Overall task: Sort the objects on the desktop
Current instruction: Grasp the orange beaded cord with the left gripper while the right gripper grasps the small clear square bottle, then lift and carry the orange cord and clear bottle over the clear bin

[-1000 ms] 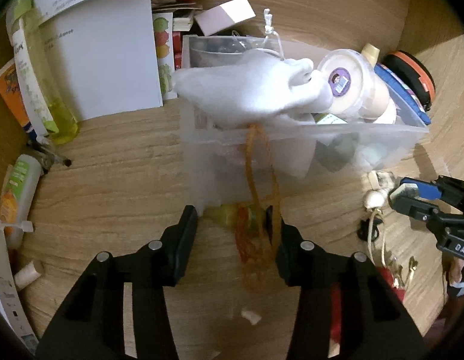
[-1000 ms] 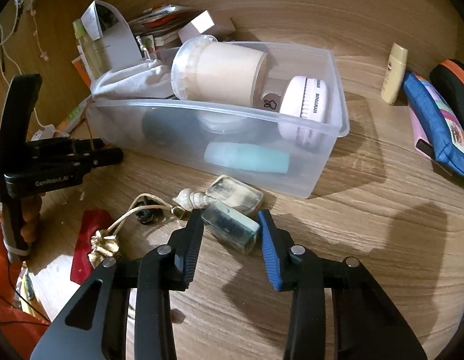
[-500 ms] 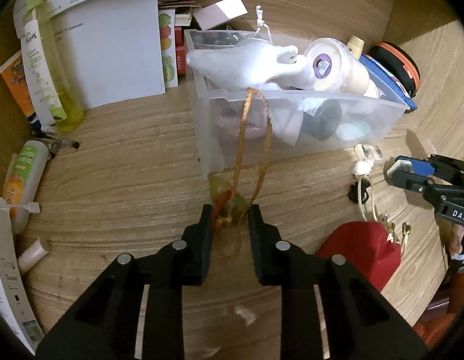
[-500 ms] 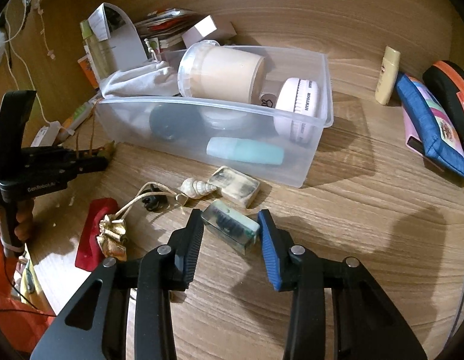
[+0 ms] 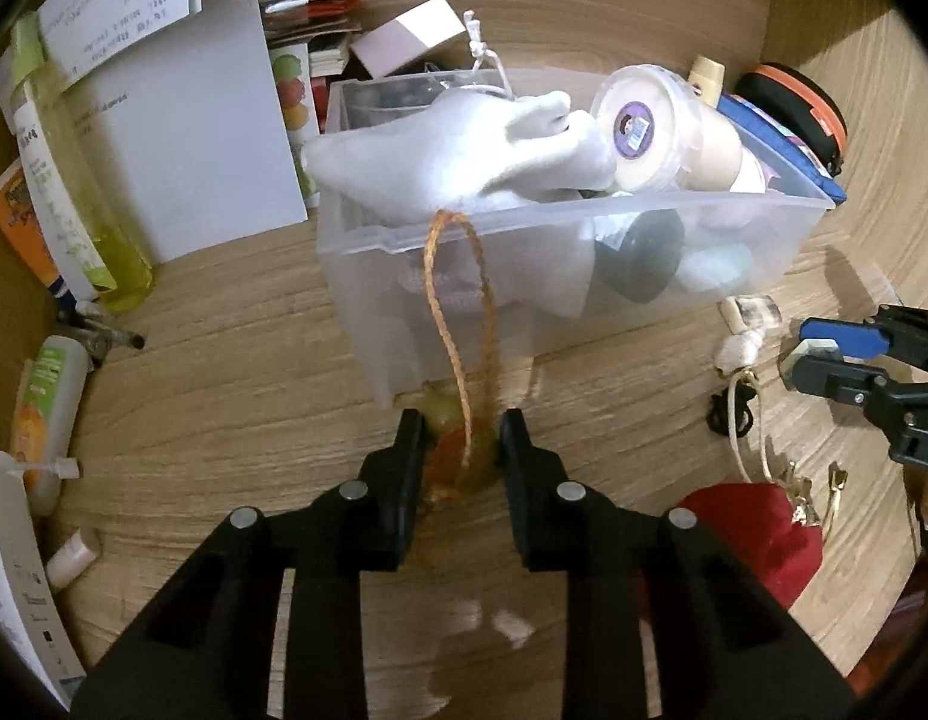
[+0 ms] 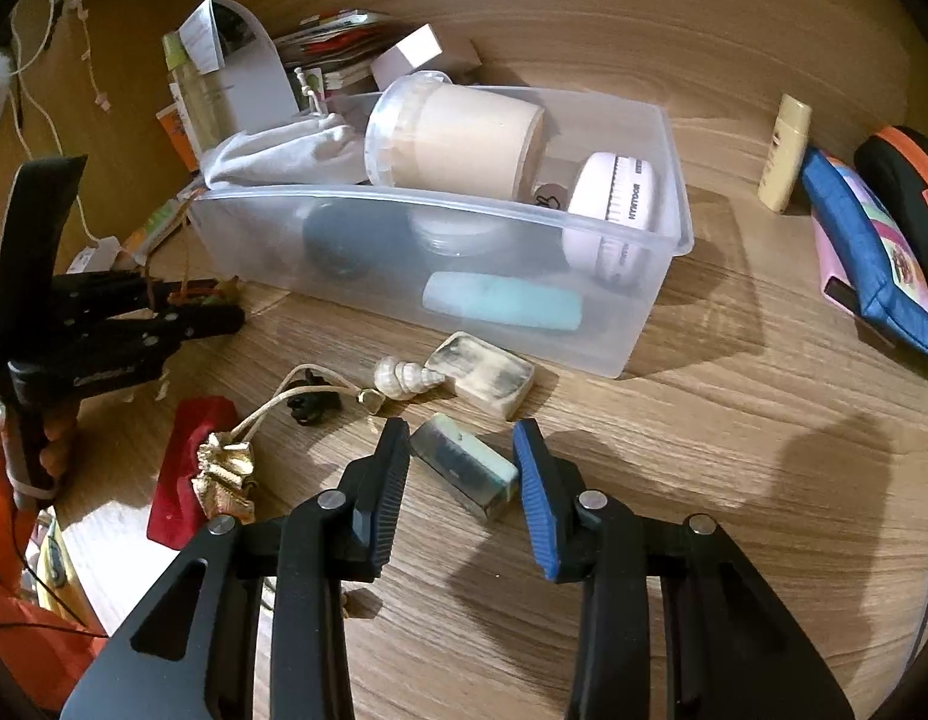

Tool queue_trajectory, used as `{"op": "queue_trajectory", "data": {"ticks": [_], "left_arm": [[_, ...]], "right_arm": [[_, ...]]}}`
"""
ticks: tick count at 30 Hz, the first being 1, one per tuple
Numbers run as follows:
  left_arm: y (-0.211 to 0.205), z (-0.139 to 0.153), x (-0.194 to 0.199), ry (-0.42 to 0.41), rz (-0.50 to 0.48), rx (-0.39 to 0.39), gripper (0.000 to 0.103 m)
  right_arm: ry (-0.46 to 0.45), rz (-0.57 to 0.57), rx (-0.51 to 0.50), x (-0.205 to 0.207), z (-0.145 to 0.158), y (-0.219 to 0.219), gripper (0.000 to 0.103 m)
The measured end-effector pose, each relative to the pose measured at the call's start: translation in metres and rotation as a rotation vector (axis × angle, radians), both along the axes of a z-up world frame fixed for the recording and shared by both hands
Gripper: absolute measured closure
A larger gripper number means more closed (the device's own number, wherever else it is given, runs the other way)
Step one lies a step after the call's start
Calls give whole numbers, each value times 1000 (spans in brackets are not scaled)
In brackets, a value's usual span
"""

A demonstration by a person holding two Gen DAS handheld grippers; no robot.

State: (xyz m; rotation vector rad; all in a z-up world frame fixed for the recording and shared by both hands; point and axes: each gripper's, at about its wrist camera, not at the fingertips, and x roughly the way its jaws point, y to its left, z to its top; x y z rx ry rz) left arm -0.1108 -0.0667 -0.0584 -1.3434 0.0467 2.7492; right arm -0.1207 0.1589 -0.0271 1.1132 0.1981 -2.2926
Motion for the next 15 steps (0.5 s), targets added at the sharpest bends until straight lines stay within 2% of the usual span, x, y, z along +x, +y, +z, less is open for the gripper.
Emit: {"op": "queue_trajectory", "data": {"ticks": [9, 15], "left_arm": [[-8, 18, 18, 70, 6, 68, 78], [-15, 40, 33, 141, 5, 93, 78]], "right_arm": [[64, -14, -51, 7, 26, 9, 70], [103, -29, -77, 3, 43, 11, 70]]}}
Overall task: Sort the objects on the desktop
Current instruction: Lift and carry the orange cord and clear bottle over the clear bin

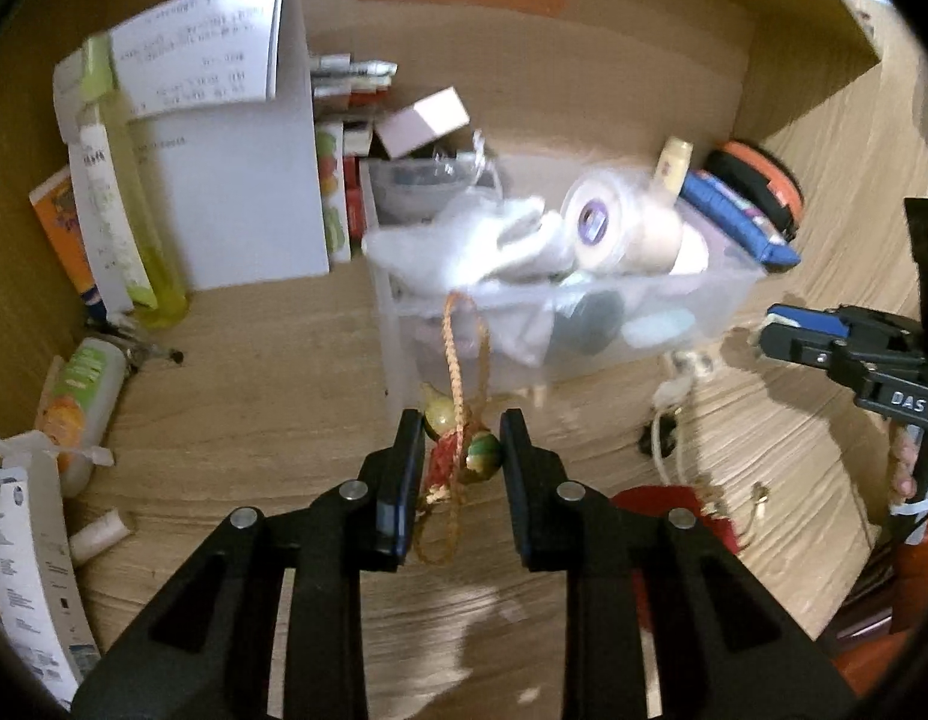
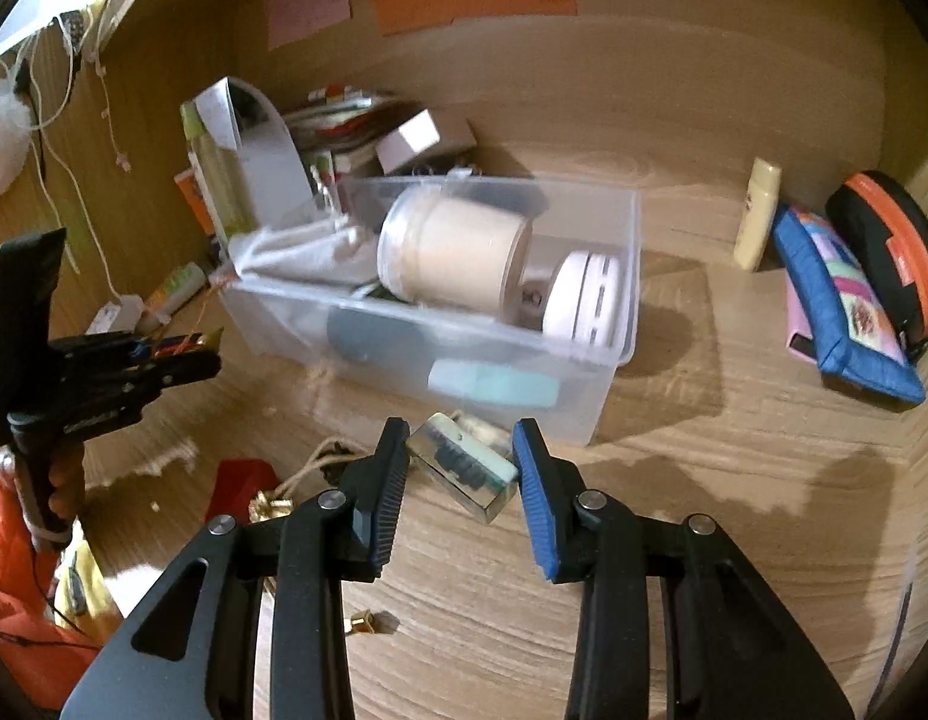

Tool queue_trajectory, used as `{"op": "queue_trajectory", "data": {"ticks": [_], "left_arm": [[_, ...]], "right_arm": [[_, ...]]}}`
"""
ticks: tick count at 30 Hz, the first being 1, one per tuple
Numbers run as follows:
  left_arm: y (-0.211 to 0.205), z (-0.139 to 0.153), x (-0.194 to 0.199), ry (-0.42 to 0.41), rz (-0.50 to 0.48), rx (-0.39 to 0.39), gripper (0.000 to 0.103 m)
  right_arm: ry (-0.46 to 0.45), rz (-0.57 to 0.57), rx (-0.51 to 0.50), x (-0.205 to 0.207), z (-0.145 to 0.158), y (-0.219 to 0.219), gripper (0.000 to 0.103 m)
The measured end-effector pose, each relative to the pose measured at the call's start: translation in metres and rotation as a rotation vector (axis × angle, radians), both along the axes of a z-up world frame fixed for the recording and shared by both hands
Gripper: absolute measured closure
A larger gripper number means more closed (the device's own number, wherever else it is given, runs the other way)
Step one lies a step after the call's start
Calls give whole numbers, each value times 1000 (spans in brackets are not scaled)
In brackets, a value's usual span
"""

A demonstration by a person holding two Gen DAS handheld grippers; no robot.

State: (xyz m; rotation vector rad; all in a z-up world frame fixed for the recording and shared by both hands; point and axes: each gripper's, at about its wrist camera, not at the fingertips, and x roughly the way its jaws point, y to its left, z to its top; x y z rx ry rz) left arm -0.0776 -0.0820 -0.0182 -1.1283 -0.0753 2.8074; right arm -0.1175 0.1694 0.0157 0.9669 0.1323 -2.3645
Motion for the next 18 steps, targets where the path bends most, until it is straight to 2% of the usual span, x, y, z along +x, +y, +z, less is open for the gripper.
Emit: {"op": "queue_trajectory", "data": {"ticks": [9, 18], "left_arm": [[8, 23, -4, 63, -45, 43, 78], [27, 30, -23, 76, -108, 58, 78]], "right_arm": [[49, -17, -28, -6, 21, 6, 70], [73, -30, -39, -16, 31, 8, 70]]}}
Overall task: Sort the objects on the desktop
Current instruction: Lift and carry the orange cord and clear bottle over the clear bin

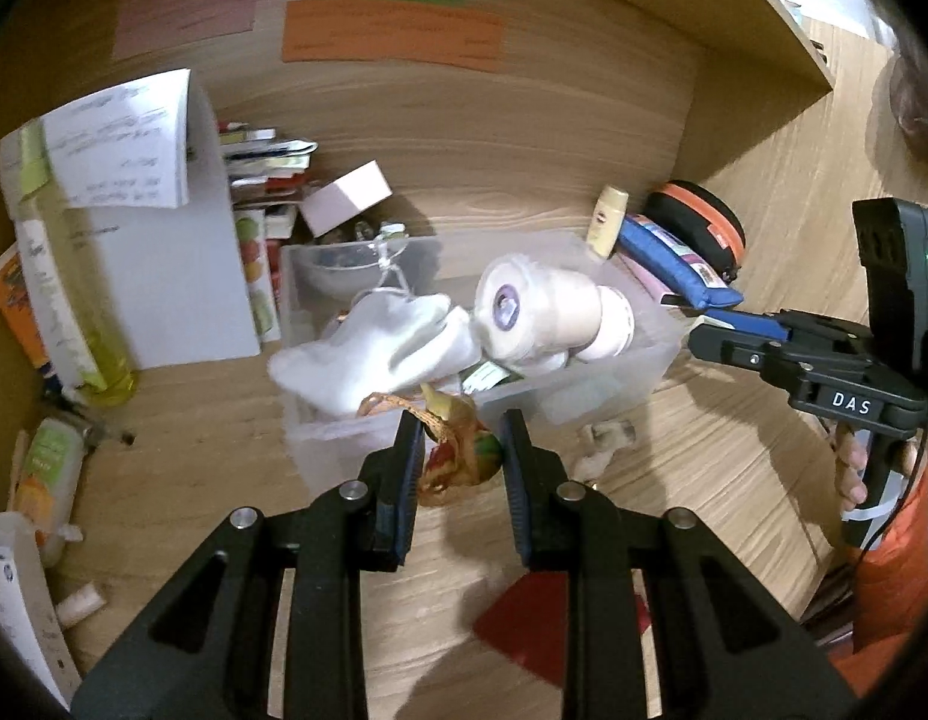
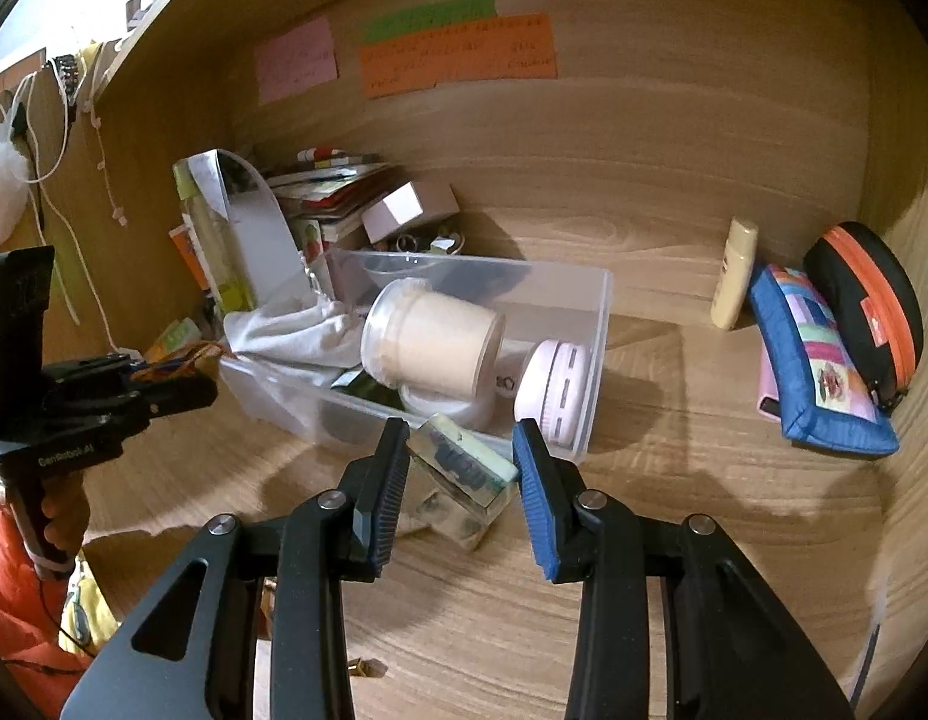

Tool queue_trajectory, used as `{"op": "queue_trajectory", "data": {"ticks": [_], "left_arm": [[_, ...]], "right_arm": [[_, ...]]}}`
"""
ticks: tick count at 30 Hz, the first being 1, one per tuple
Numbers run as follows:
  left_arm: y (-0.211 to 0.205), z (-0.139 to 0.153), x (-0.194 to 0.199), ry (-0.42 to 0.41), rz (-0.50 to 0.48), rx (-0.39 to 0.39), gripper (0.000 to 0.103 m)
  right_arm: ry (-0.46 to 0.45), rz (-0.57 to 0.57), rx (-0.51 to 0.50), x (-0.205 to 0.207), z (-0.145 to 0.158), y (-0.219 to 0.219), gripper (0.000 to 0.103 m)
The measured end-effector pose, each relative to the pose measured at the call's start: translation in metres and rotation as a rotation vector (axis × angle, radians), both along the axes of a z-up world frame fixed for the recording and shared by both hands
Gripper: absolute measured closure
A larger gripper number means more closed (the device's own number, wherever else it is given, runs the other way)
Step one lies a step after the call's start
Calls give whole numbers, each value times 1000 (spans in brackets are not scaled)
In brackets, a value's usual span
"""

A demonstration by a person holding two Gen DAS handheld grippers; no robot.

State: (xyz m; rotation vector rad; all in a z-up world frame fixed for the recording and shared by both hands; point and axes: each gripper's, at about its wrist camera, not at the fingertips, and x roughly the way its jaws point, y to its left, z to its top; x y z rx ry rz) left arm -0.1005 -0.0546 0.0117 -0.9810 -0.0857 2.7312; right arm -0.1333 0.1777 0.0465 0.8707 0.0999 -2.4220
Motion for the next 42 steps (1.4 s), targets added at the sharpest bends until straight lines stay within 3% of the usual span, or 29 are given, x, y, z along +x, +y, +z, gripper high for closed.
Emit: {"op": "queue_trajectory", "data": {"ticks": [7, 28, 42], "left_arm": [[6, 5, -14, 16, -10, -5, 78], [17, -10, -58, -57, -32, 14, 78], [10, -11, -51, -62, -23, 29, 77]], "right_arm": [[12, 7, 13, -7, 3, -1, 70], [-18, 45, 49, -37, -13, -26, 70], [-40, 71, 37, -34, -18, -32, 70]]}}
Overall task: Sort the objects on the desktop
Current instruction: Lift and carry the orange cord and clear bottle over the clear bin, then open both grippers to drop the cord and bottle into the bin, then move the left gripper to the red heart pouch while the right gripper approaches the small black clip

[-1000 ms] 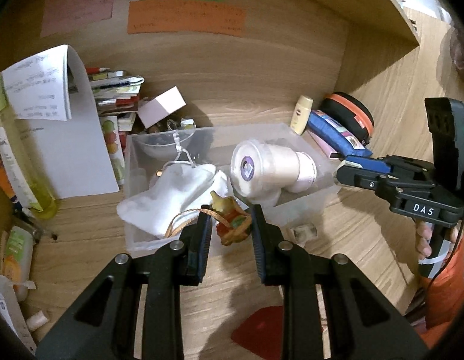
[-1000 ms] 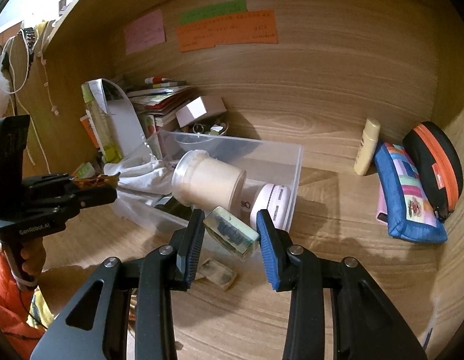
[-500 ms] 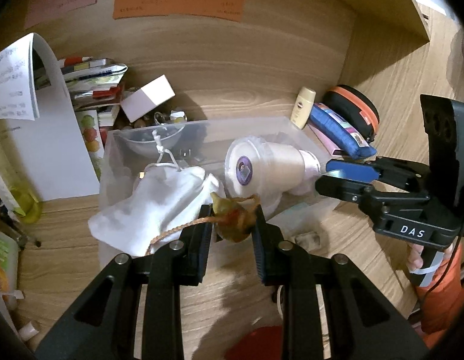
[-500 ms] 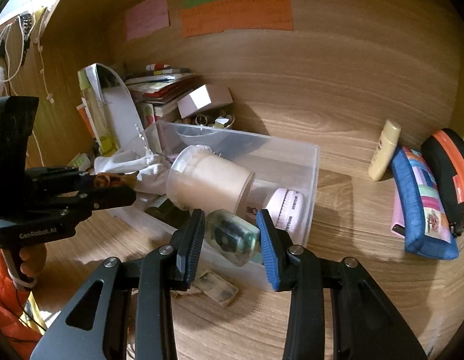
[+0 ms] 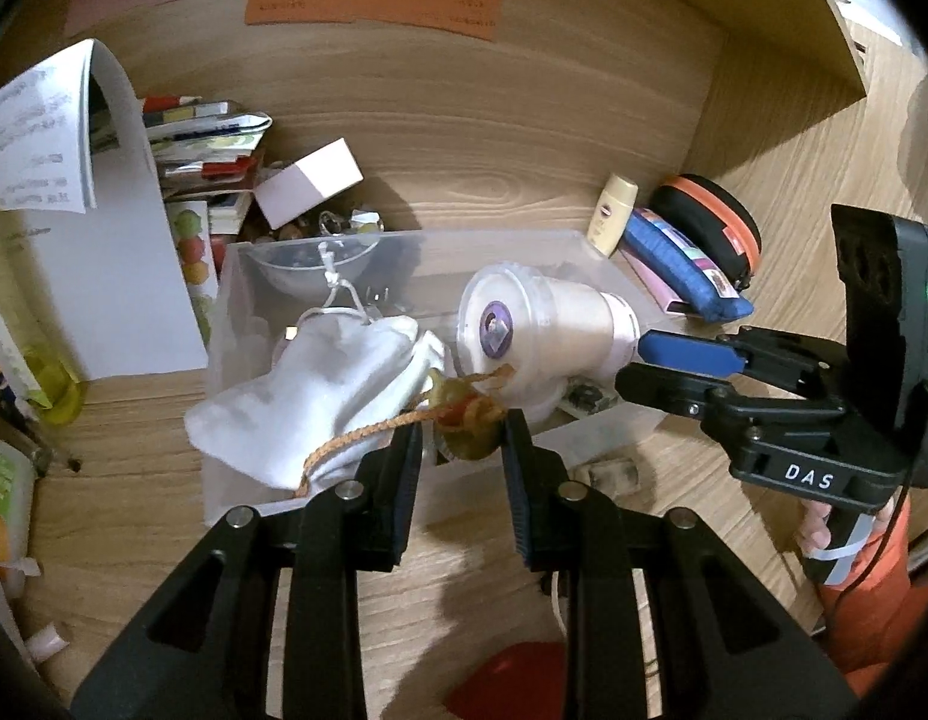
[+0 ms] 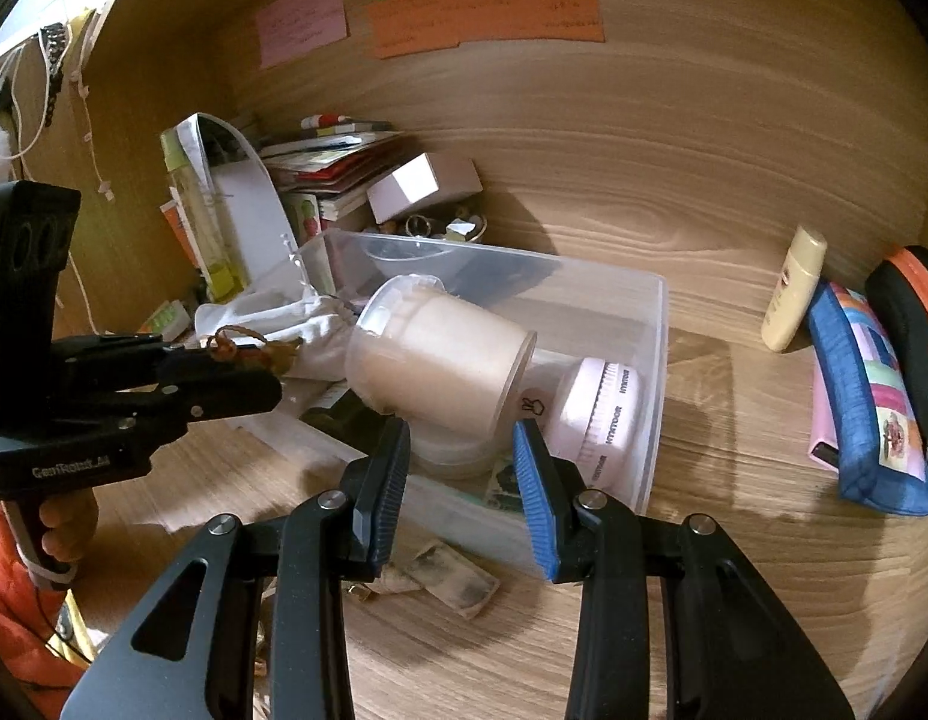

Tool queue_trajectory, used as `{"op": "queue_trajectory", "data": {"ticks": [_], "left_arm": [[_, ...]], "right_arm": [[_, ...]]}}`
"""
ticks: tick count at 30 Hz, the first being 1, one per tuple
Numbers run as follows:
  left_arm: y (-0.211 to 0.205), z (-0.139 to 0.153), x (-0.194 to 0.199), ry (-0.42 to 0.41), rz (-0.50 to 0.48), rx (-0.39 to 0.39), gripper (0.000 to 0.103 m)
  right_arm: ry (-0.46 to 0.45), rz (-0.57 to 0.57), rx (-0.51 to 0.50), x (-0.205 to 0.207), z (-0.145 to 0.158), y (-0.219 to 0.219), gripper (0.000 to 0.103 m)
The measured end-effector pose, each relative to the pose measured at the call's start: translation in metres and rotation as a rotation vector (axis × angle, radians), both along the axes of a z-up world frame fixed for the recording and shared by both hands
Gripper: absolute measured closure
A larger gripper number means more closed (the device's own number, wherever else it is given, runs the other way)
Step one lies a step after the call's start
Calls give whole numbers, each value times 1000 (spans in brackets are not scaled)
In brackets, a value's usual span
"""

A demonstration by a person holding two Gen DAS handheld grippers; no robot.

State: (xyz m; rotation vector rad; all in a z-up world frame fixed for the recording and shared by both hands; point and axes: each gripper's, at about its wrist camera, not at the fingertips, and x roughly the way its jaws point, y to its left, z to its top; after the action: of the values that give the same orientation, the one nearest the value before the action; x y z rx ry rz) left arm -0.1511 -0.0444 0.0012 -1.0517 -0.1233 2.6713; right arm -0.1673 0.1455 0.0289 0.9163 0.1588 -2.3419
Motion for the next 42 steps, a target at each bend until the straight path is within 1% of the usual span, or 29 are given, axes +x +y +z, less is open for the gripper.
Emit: {"op": "queue_trajectory", "data": {"ticks": [4, 9, 12, 14, 16, 19, 22, 23, 27, 29, 30, 31, 32, 36, 42], "left_arm": [[-2, 3, 7, 10, -3, -1, 68], [-3, 5, 15, 18, 1, -4, 66], [-3, 5, 18, 14, -7, 5, 58], [-2, 4, 21, 13, -9, -2, 52], [0, 4, 23, 9, -6, -8, 52], [0, 3, 28, 1, -3, -8, 51], [-1, 4, 34, 5, 5, -17, 49], [-1, 4, 37, 12, 9, -21, 45], [-1, 7, 47, 37, 24, -44, 35], [-1, 8, 53, 48, 35, -64, 23], [-1, 9, 56, 55, 39, -70, 20], [0, 9, 59, 61, 42, -77, 15], [1, 8, 63, 66, 46, -86, 10], [6, 3, 72, 57, 27, -113, 9], [22, -24, 76, -38, -42, -110, 8]], "right_arm": [[-7, 8, -11, 1, 0, 1, 70], [-5, 2, -9, 4, -1, 2, 65], [3, 2, 2, 10, -1, 1, 63], [11, -1, 7, 14, 0, 1, 54], [22, -2, 7, 18, 1, 1, 47], [43, -1, 9, 26, 6, 1, 43], [64, -13, 18, 34, 9, 3, 32], [73, -20, 22, 37, 10, 4, 30], [82, -41, 22, 45, 14, 10, 29], [80, -59, 16, 48, 15, 15, 26], [80, -71, 12, 50, 16, 18, 24], [81, -81, 9, 52, 16, 21, 21], [83, -89, 7, 54, 16, 24, 21], [84, -116, 4, 60, 15, 32, 20], [44, -142, 7, 62, 5, 41, 19]]}}
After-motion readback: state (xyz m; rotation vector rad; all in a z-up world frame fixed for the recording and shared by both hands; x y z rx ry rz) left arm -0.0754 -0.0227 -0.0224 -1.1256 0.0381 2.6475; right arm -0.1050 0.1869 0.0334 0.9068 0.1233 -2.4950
